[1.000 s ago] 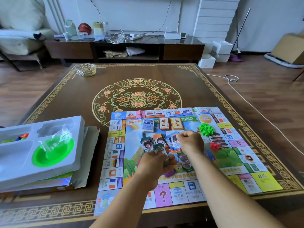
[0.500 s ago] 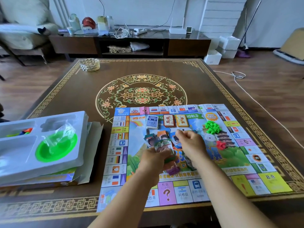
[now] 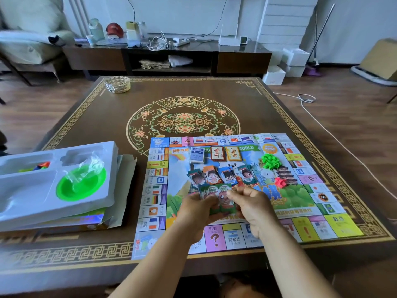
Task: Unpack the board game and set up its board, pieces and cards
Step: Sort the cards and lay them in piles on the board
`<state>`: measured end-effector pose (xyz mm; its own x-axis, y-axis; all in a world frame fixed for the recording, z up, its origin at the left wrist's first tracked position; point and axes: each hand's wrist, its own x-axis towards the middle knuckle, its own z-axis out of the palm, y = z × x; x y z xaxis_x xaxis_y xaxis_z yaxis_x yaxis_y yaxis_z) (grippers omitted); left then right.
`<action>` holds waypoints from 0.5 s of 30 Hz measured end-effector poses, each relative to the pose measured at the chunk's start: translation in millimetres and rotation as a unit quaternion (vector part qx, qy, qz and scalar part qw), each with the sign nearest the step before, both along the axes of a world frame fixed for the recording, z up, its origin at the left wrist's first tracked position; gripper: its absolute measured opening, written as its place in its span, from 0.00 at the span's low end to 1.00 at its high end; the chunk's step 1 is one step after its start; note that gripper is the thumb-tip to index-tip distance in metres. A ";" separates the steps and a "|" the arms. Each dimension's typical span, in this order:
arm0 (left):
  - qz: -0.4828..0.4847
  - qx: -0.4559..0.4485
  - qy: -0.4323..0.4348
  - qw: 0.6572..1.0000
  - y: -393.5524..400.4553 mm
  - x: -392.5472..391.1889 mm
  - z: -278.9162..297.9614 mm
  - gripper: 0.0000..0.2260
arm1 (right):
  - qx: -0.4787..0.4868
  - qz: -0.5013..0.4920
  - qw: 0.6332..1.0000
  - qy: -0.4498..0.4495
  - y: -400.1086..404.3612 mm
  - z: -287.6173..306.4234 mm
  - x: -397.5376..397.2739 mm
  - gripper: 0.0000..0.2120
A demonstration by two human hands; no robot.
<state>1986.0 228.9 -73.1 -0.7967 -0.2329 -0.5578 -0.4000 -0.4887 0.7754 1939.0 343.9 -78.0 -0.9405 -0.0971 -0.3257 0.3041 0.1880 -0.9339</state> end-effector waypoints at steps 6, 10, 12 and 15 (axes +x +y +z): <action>0.012 0.016 0.004 1.000 -0.1 2.2 2.4 0.05 | 0.000 -0.009 1.000 -0.008 -0.9 2.2 7.9 0.07; -0.009 0.030 0.002 0.999 0.8 2.4 1.7 0.06 | 0.006 -0.030 1.000 -0.001 0.7 4.1 7.3 0.06; -0.011 0.041 -0.005 0.999 1.6 1.5 2.5 0.06 | 0.008 -0.032 0.999 0.005 1.6 4.9 7.7 0.06; -0.008 0.035 -0.006 0.999 2.4 0.2 1.3 0.09 | -0.005 -0.033 0.999 -0.003 1.5 4.6 8.0 0.07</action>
<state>1986.2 231.3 -71.8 -0.7925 -0.1808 -0.5825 -0.4176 -0.5352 0.7343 1947.0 345.4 -73.4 -0.9426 -0.0386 -0.3316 0.3219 0.1580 -0.9335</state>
